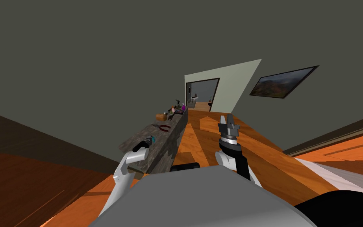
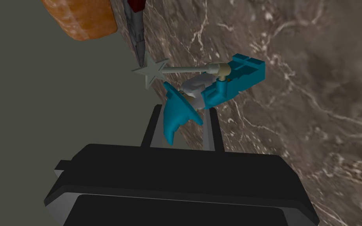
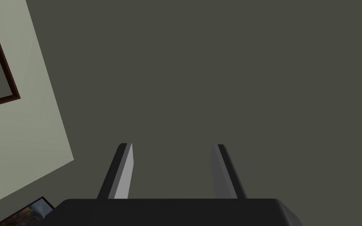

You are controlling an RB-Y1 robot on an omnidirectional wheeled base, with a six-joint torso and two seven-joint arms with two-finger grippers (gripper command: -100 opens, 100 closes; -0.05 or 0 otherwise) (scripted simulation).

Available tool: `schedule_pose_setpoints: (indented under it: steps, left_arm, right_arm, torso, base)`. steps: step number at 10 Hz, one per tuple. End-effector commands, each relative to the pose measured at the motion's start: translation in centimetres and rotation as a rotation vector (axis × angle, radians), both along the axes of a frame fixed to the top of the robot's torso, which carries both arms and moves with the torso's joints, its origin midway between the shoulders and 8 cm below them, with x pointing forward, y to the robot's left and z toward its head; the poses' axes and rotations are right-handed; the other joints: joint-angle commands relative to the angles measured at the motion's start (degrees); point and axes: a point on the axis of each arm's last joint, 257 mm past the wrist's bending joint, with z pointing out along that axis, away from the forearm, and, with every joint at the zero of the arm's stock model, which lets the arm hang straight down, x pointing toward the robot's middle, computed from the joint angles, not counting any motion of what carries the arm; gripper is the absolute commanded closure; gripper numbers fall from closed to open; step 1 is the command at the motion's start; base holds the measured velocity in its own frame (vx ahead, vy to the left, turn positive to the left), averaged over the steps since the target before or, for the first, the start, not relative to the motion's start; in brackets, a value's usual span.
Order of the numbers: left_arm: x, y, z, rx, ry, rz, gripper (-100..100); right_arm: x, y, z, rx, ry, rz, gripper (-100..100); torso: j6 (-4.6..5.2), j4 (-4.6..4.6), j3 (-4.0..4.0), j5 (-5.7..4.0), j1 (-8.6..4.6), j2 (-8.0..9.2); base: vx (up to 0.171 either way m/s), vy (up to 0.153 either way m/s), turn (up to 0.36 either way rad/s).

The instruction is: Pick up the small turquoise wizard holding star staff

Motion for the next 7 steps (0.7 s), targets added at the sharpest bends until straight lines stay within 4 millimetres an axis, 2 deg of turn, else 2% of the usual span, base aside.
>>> schedule_pose_setpoints:
  steps: [1, 3, 4, 5, 6, 7]
  left_arm:
    - [0.0, 0.0, 0.0, 0.0, 0.0, 0.0, 100]
    - [0.04, -0.02, 0.07, 0.0, -0.002, -0.001, 100]
    - [0.05, -0.02, 0.07, 0.0, -0.002, -0.001, 0]
    - [-0.28, -0.13, 0.65, 0.0, -0.001, -0.002, 100]
    - [-0.08, -0.08, 0.42, 0.001, -0.004, -0.002, 100]
    - [-0.12, -0.09, 0.42, 0.001, -0.003, -0.002, 0]
  right_arm:
    - [0.0, 0.0, 0.0, 0.0, 0.0, 0.0, 0]
    - [0.0, 0.0, 0.0, 0.0, 0.0, 0.0, 0]
    - [0.0, 0.0, 0.0, 0.0, 0.0, 0.0, 0]
    - [0.0, 0.0, 0.0, 0.0, 0.0, 0.0, 0]
    - [0.0, 0.0, 0.0, 0.0, 0.0, 0.0, 0]
    - [0.0, 0.0, 0.0, 0.0, 0.0, 0.0, 0]
  torso:
    - [0.0, 0.0, 0.0, 0.0, 0.0, 0.0]
    - [-0.02, -0.01, 0.01, 0.02, 0.02, 0.03]
    - [-0.02, -0.02, 0.01, 0.02, 0.02, 0.03]
    - [-0.02, -0.02, 0.01, 0.02, 0.02, 0.03]
    - [-0.05, 0.0, 0.09, 0.01, -0.04, 0.2]
    - [-0.03, 0.01, 0.09, 0.01, -0.02, 0.17]
  base:
    - [0.0, 0.0, 0.0]
    - [0.0, 0.0, 0.0]
    - [0.0, 0.0, 0.0]
    - [-0.048, -0.016, 0.013]
    - [-0.031, -0.011, 0.007]
    - [0.0, 0.0, 0.0]
